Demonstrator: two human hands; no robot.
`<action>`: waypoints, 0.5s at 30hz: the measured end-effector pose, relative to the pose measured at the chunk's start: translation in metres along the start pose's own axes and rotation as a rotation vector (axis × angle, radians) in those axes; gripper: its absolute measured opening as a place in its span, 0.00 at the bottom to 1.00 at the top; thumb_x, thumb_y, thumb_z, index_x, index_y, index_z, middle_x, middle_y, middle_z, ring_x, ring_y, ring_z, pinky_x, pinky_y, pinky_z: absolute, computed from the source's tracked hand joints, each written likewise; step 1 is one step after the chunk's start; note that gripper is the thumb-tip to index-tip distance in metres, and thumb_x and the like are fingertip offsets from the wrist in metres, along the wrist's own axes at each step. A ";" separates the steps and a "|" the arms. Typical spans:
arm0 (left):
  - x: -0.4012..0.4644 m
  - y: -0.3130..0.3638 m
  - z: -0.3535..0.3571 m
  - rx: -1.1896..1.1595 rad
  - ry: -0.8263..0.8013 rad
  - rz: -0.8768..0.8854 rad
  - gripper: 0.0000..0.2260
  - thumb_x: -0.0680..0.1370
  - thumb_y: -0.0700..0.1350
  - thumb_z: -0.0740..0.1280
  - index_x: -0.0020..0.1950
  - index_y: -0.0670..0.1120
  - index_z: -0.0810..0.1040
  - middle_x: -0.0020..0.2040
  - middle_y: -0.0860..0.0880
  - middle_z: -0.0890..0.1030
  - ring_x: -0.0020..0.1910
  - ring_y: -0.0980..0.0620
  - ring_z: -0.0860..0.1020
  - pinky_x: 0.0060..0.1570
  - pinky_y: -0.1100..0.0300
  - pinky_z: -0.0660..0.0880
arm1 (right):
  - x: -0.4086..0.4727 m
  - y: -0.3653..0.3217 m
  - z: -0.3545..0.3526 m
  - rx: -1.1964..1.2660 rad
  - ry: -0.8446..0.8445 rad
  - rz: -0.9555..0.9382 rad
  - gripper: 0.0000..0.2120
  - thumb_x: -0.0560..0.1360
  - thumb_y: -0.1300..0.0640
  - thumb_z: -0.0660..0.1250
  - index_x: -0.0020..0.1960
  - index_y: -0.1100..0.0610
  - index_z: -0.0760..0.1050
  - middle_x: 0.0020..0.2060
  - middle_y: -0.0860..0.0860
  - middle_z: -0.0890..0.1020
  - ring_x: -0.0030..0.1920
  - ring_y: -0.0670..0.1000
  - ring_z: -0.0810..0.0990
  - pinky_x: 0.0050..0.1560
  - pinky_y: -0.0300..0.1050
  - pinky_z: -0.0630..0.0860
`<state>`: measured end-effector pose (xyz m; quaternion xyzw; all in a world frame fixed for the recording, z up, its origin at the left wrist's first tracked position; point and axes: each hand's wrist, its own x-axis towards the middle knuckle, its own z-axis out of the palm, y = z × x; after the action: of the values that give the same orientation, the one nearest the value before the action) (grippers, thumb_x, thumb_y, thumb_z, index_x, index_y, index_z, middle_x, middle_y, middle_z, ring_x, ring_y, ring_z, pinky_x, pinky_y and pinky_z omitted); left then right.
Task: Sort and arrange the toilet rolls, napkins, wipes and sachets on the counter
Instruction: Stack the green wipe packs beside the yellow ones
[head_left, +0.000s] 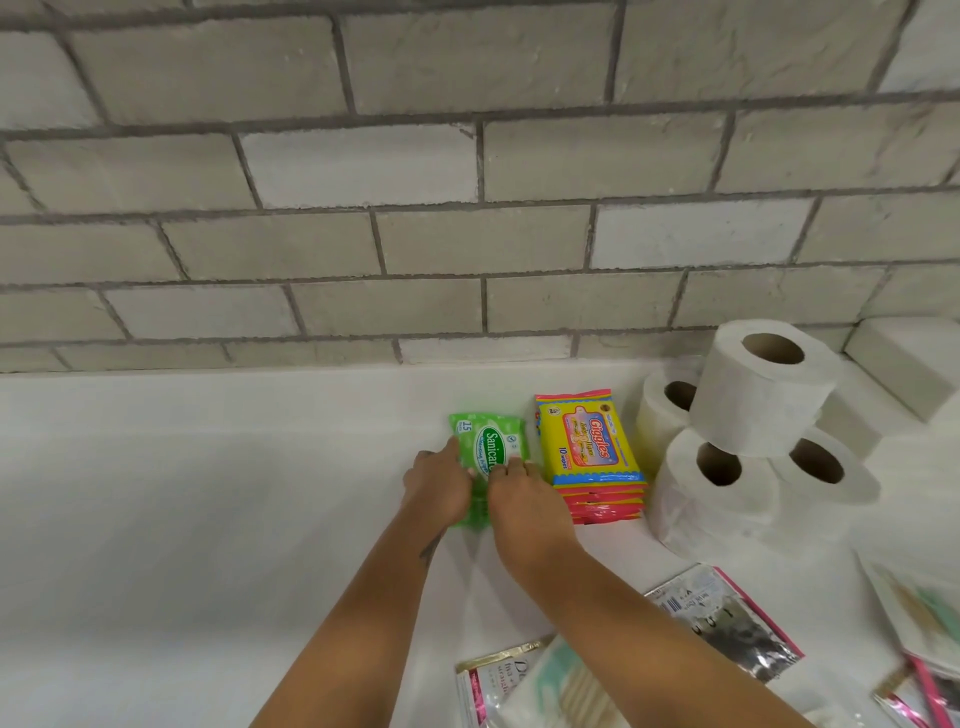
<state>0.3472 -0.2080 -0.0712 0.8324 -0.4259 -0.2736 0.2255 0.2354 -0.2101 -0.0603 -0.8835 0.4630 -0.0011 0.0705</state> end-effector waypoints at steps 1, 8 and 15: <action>-0.001 0.000 0.000 0.004 0.000 -0.003 0.19 0.79 0.46 0.59 0.70 0.52 0.66 0.61 0.41 0.73 0.60 0.38 0.72 0.61 0.48 0.71 | 0.000 0.000 0.000 0.004 0.000 0.005 0.22 0.75 0.69 0.59 0.68 0.66 0.63 0.67 0.63 0.67 0.68 0.60 0.67 0.63 0.50 0.70; -0.005 0.001 0.001 -0.016 0.008 0.004 0.19 0.80 0.45 0.58 0.72 0.51 0.64 0.63 0.41 0.68 0.62 0.39 0.69 0.64 0.48 0.69 | 0.000 -0.002 -0.002 -0.005 0.000 -0.001 0.22 0.75 0.68 0.61 0.68 0.66 0.62 0.67 0.64 0.67 0.69 0.60 0.65 0.66 0.50 0.68; -0.019 0.009 -0.003 -0.024 0.153 0.066 0.23 0.80 0.46 0.59 0.75 0.52 0.60 0.69 0.44 0.63 0.69 0.42 0.62 0.68 0.50 0.60 | -0.005 0.000 -0.012 0.034 0.080 -0.088 0.23 0.76 0.67 0.58 0.71 0.64 0.60 0.67 0.61 0.68 0.68 0.57 0.66 0.63 0.48 0.69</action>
<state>0.3345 -0.1962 -0.0590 0.8338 -0.4312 -0.2068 0.2759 0.2315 -0.2080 -0.0487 -0.9010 0.4260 -0.0473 0.0669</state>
